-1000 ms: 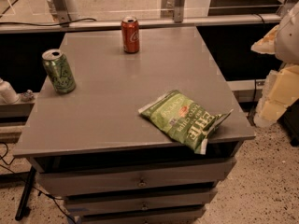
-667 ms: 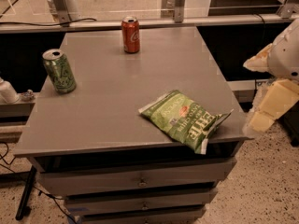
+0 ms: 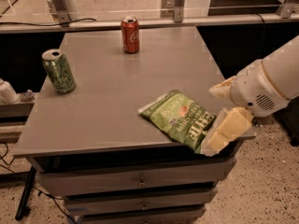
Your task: Move green jalapeno chip bag near green can
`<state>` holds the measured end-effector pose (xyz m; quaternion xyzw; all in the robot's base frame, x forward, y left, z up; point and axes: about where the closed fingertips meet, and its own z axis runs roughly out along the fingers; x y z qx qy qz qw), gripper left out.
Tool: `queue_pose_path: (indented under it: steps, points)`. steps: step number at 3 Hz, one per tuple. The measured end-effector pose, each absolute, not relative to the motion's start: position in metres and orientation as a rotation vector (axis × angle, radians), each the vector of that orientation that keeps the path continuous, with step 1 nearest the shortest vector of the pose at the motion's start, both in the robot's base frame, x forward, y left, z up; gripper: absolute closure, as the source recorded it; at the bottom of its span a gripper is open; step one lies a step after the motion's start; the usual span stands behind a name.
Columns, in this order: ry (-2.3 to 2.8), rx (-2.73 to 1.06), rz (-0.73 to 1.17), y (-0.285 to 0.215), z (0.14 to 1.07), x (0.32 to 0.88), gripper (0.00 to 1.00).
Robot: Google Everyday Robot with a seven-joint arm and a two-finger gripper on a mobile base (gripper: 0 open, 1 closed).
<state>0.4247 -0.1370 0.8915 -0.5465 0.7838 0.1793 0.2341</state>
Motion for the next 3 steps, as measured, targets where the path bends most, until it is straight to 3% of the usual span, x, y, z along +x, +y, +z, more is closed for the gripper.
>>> queue_pose_path:
  steps: [1,3]
  points:
    - [2.143,-1.479,0.508,-0.114,0.862,0.437,0.00]
    - [2.136,-1.474,0.450,-0.110,0.850,0.447,0.41]
